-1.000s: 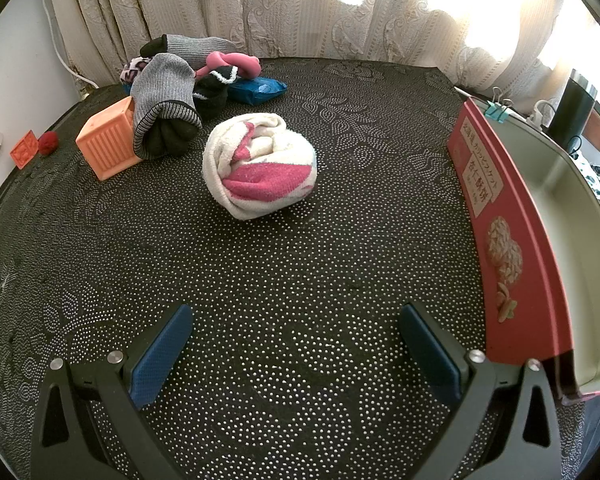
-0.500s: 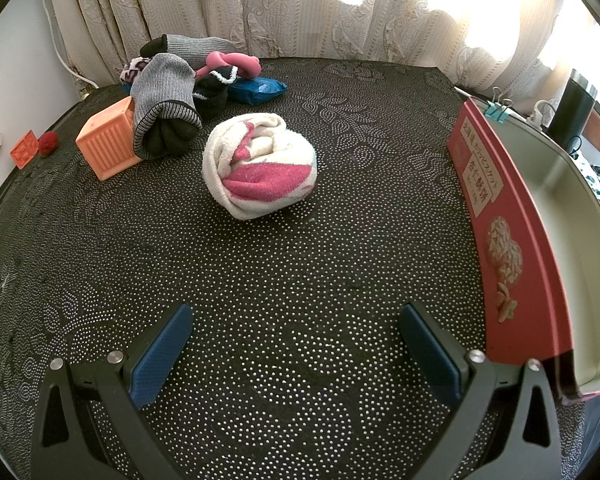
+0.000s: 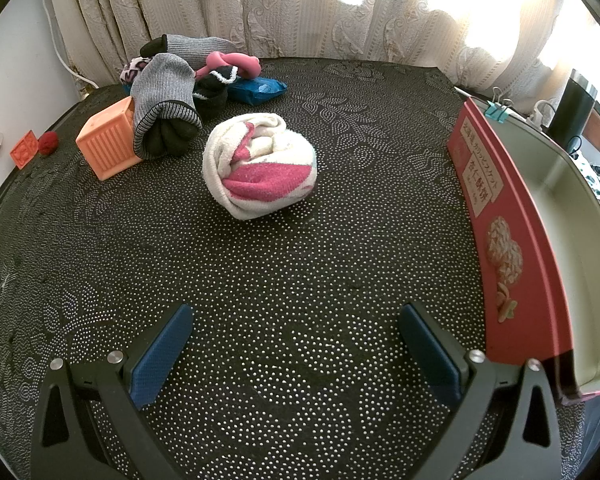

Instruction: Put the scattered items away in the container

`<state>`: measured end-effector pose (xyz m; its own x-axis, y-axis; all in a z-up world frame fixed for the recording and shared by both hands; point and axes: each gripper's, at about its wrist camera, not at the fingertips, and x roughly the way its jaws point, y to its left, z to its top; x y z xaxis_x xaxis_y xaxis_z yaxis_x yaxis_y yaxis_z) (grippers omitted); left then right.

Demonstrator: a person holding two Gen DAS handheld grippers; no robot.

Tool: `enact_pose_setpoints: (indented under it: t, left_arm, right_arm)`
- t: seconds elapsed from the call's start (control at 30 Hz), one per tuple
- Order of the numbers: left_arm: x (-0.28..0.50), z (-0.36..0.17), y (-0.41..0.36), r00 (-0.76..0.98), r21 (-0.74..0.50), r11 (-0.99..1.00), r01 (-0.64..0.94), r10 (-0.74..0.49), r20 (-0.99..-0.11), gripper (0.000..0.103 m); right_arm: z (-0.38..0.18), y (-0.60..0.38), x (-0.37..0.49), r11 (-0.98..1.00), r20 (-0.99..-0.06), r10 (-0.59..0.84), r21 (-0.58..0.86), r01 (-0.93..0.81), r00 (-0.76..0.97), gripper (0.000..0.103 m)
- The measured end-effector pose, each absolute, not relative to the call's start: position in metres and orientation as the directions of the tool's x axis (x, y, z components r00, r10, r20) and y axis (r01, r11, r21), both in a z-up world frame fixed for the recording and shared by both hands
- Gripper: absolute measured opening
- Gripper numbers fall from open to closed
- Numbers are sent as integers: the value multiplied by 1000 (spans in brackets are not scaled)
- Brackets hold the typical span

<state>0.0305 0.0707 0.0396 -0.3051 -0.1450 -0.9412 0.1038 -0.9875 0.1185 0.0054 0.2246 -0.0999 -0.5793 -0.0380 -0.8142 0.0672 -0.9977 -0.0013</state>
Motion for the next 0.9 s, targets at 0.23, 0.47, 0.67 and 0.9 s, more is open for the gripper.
enact_pose_setpoints:
  t: [0.23,0.47,0.67,0.9]
  left_arm:
    - [25,36,58,-307,106,-990,98,-131,-943,86]
    - [10,30,41,-309,71,-994,83,-93,-946,86]
    - [-8,21,30,-299,37,-998,51,-51,-953,86]
    - [-32,14,16,-307,1,-1000,15,-6,-952,86]
  right_arm:
    - [-100,225,5,-998,-814,-38,-1,67,-579,103]
    - [-100,224,5,-998,-814,-38,-1,67,-579,103]
    - [-100,224,5,-998,-814,-38,-1,67,-579,103]
    - [-100,224,6,-998,-814,-38,-1,67,-579,103]
